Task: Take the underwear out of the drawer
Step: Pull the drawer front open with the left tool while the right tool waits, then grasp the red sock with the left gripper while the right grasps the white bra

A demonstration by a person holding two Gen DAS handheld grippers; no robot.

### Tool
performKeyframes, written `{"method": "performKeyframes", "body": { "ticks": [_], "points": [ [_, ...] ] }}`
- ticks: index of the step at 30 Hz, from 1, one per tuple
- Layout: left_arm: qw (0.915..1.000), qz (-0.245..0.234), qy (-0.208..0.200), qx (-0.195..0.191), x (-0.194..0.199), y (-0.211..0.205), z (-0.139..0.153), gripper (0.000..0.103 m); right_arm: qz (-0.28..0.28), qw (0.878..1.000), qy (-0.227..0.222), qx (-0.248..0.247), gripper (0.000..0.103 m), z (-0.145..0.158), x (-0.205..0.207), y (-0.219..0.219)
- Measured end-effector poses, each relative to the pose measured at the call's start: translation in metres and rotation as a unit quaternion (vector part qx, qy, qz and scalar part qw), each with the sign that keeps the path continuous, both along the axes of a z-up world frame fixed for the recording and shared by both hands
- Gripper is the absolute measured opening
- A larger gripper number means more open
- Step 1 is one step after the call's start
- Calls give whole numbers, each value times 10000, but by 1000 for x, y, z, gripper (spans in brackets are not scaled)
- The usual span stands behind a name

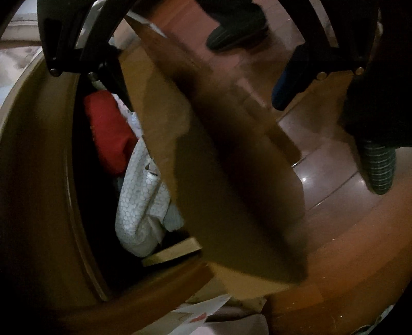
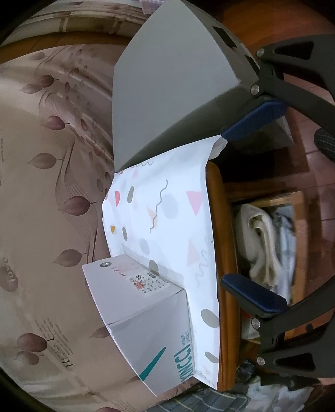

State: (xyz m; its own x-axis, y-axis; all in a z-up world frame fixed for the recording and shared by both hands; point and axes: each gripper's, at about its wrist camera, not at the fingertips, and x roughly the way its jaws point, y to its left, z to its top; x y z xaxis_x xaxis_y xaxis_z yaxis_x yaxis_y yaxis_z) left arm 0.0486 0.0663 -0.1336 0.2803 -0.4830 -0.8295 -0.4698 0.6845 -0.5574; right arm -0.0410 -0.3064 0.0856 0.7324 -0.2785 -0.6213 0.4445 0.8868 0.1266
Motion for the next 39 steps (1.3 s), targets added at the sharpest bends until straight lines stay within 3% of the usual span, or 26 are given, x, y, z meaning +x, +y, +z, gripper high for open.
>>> {"method": "performKeyframes", "body": {
  "ticks": [15, 27, 32, 36, 39],
  "points": [
    [9946, -763, 183, 679, -30, 5, 2, 103, 25, 9996, 278, 28, 103, -11, 9, 1],
    [9887, -998, 287, 1083, -12, -3, 7, 103, 346, 9966, 722, 210, 103, -27, 21, 11],
    [9775, -1255, 6, 1696, -3, -15, 29, 103, 550, 9900, 1082, 712, 103, -44, 28, 10],
    [9592, -1449, -355, 2402, 2, -32, 46, 103, 564, 9758, 1306, 1661, 103, -61, 30, -2],
    [9570, -1422, -385, 2501, 3, -45, 54, 102, 505, 9665, 1390, 2095, 103, -71, 28, -8]
  ]
}}
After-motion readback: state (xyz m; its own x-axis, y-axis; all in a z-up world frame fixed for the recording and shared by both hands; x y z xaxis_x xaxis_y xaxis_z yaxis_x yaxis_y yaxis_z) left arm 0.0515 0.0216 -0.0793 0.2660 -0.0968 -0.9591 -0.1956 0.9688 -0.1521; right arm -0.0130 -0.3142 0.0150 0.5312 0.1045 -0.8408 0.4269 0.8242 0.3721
